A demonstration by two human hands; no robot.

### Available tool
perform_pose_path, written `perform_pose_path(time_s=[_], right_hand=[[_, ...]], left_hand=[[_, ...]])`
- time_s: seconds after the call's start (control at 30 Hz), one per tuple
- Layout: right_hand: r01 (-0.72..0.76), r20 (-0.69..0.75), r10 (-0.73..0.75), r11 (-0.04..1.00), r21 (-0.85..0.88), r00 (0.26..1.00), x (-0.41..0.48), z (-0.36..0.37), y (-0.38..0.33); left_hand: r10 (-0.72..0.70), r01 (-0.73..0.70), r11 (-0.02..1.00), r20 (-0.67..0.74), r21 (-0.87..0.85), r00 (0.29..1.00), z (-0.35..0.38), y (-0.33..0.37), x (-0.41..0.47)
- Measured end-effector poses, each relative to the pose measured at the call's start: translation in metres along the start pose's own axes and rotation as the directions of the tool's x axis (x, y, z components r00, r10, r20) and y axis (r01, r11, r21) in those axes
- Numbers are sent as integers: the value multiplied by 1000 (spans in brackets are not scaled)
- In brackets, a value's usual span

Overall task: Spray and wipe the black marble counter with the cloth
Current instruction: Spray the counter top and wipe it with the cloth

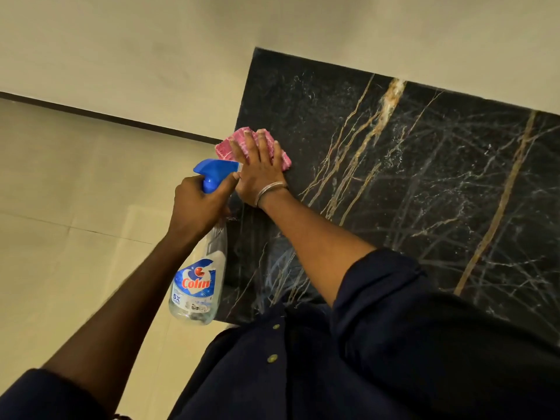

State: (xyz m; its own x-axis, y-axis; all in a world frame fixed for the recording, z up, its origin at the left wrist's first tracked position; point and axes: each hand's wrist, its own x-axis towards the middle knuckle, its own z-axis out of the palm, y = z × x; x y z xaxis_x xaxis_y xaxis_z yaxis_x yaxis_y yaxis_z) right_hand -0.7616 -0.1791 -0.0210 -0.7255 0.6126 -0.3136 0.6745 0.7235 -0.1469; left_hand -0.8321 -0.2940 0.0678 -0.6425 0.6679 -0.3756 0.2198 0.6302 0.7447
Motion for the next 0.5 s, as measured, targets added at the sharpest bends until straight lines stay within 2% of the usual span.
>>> perform_pose_path(time_s=[0.13, 0.33, 0.43, 0.5], right_hand=[[26, -23, -27, 1000, -4, 999, -23, 2, 40], [-191, -129, 198, 980, 65, 972, -99, 21, 127], [-318, -138, 331, 942, 111, 933, -107, 26, 124], [-344, -124, 358, 931, 121, 926, -100, 25, 106]], left_hand=[[8, -8, 1000, 23, -3, 1000, -1, 2, -3], [15, -13, 1000, 84, -24, 996, 8, 12, -10], [21, -19, 1000, 110, -18, 994, 11, 12, -15], [22, -21, 1000, 111, -12, 994, 11, 11, -19]])
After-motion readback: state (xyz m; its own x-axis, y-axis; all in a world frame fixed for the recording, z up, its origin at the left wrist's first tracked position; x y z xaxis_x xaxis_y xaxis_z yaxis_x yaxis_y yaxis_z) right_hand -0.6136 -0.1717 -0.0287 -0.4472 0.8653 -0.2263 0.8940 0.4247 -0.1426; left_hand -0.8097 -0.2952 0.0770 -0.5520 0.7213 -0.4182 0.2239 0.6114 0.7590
